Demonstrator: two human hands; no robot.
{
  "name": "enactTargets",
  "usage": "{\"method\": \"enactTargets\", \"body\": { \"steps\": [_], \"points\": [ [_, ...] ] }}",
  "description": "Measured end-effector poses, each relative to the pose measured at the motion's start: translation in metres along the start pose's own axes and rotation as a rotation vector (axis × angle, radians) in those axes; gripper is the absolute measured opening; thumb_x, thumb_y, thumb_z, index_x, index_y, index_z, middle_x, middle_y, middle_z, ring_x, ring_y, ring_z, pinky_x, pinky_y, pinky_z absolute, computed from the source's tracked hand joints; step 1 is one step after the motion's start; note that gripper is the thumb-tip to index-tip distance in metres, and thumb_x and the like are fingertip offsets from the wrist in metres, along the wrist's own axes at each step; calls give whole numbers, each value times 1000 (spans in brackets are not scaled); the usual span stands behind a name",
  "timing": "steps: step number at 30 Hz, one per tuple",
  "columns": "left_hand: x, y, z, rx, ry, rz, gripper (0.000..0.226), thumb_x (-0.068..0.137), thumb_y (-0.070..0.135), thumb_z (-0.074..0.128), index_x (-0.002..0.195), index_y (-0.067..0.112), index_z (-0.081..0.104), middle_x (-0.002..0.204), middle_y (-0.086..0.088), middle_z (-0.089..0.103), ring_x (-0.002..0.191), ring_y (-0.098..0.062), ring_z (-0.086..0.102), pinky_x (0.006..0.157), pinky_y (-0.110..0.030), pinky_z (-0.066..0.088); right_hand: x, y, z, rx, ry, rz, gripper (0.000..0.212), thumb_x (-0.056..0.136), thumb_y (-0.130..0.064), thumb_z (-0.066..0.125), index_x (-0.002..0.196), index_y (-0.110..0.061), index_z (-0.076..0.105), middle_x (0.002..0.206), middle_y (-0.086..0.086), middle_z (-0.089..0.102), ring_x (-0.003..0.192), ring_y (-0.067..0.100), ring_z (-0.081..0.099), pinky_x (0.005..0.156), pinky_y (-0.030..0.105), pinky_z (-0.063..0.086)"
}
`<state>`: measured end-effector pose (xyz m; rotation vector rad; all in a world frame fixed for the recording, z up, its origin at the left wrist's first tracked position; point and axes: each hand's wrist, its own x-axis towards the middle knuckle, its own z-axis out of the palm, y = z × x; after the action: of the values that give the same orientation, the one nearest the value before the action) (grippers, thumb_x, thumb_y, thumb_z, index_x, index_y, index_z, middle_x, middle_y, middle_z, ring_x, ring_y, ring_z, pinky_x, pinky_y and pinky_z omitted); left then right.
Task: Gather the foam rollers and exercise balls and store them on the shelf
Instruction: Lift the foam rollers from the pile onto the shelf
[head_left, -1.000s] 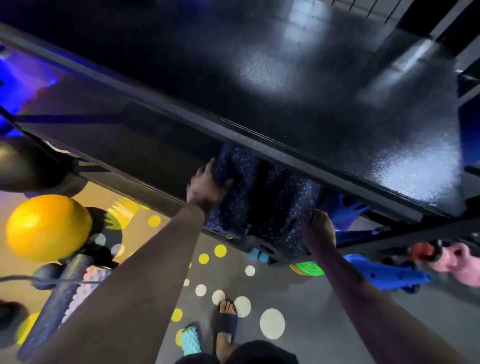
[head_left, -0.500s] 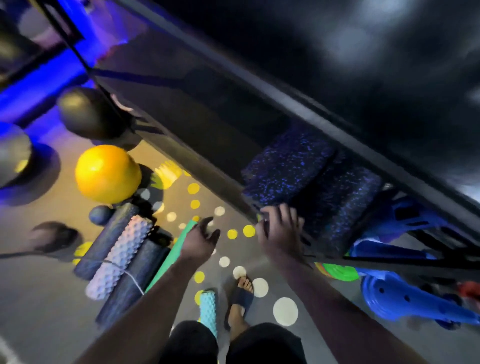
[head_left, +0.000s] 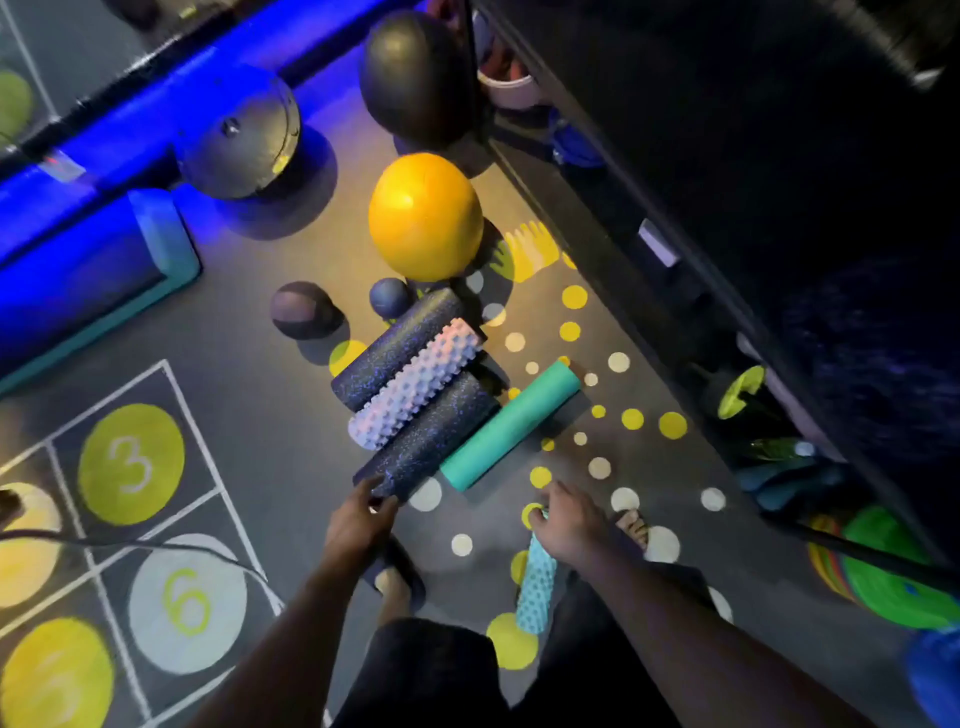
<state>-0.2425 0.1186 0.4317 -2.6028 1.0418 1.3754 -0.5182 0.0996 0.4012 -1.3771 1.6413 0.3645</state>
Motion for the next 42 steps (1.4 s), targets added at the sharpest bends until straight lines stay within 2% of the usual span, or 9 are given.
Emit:
{"method": "enactTargets", "body": {
  "steps": [8, 11, 14, 16, 19, 24, 31, 38, 42],
  "points": [
    [187, -90, 11, 71, -257, 122, 64, 81, 48, 61, 140, 24, 54, 124, -5, 68, 112, -25, 68, 96, -36, 52, 133, -77, 150, 482, 49, 404, 14, 90, -22, 64, 101, -14, 63, 93, 12, 69, 95, 33, 66, 83, 38, 49],
    [284, -127, 20, 168, -240, 174, 62, 89, 44, 65, 144, 18, 50, 132, -10, 62, 118, -29, 62, 90, -31, 46, 222, -92, 232, 609, 23, 507, 22, 77, -40, 57, 78, -18, 58, 80, 9, 62, 79, 28, 60, 83, 48, 55],
    [378, -170, 39, 229, -123, 267, 72, 92, 35, 69, 153, 12, 38, 146, -20, 48, 134, -37, 48, 106, -38, 39, 313, -101, 303, 716, 121, 572, 28, 80, -35, 64, 90, -10, 66, 92, 11, 69, 87, 30, 65, 87, 49, 58],
    [437, -191, 58, 220, -5, 343, 83, 89, 35, 75, 155, 6, 34, 155, -20, 38, 144, -36, 36, 116, -39, 31, 372, -94, 343, 807, 206, 705, 54, 78, -31, 77, 118, 2, 60, 116, 18, 70, 105, 34, 68, 91, 43, 56],
    [514, -200, 86, 247, 130, 480, 104, 82, 61, 72, 156, 0, 28, 159, -22, 32, 149, -36, 27, 123, -45, 24, 447, -61, 388, 874, 285, 832, 115, 39, -60, 84, 130, -3, 40, 129, 19, 60, 115, 34, 62, 99, 46, 53],
    [560, -192, 110, 419, 74, 443, 143, 48, 80, 80, 159, 14, 19, 145, -17, 38, 135, -38, 39, 108, -54, 39, 474, -37, 402, 1102, 374, 876, 121, 35, -47, 96, 133, -13, 33, 122, 8, 56, 102, 25, 64, 90, 46, 59],
    [439, -149, 77, 307, -42, 285, 111, 42, 86, 66, 122, 9, 54, 116, -20, 48, 114, -42, 50, 93, -53, 48, 338, -60, 318, 1157, 458, 820, 72, 54, -43, 93, 111, -10, 63, 96, 4, 72, 77, 18, 70, 58, 27, 56],
    [222, -69, -35, -22, -59, 80, 100, 38, 79, 62, 111, 10, 63, 97, -10, 58, 108, -33, 51, 95, -45, 48, 164, -140, 153, 888, 349, 598, 111, 29, -77, 81, 117, -12, 64, 110, 3, 74, 96, 22, 73, 83, 40, 61],
    [130, -10, -99, -284, -19, 97, 79, 44, 75, 83, 91, 13, 67, 82, -15, 72, 79, -32, 70, 68, -49, 58, 65, -182, 37, 771, 312, 322, 84, 41, -61, 87, 108, -21, 56, 109, 3, 72, 93, 20, 70, 82, 32, 59]
  ]
}}
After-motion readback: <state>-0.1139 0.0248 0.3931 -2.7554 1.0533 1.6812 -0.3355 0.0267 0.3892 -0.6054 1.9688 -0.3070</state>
